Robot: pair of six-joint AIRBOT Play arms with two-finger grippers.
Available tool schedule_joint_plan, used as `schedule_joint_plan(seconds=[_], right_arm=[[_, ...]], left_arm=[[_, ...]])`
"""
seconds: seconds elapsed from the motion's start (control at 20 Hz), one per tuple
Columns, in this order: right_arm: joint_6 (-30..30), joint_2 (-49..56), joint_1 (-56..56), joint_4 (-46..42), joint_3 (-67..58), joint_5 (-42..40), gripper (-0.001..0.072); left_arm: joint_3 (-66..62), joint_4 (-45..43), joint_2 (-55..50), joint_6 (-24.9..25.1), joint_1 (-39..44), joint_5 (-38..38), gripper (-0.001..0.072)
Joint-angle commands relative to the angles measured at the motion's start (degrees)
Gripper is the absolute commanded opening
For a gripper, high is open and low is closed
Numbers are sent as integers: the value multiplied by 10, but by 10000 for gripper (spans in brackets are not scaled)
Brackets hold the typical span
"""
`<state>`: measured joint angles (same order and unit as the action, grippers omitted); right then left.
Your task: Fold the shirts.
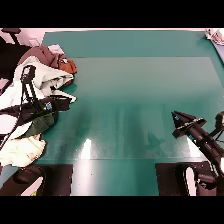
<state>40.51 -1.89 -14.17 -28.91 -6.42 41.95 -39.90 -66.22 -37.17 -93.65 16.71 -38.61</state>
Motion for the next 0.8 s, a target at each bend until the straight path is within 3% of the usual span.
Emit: schedule_joint_plan(seconds=[0.0,0.2,0.3,0.45,0.6,0.65,0.7,0.75], right_arm=[[39,0,0,119,0,-36,118],[215,0,0,194,-1,-85,120],[224,0,0,200,-8,-75,122],[222,56,0,117,-66,7,122],[212,206,0,13,-183,112,123],[193,270,0,-9,-234,143,123],[179,344,0,-29,-295,177,124],[179,412,0,-43,-354,213,124]], left_arm=[[0,7,0,-11,0,-6,27],[-5,6,0,-66,0,-12,28],[-34,-22,0,-99,-16,-27,28],[-146,-124,-3,-124,-98,-86,28],[-269,-306,-28,-116,-203,-272,32],[-291,-342,-43,-98,-238,-316,195],[-306,-349,-61,-73,-275,-347,413],[-313,-346,-77,-40,-306,-365,499]])
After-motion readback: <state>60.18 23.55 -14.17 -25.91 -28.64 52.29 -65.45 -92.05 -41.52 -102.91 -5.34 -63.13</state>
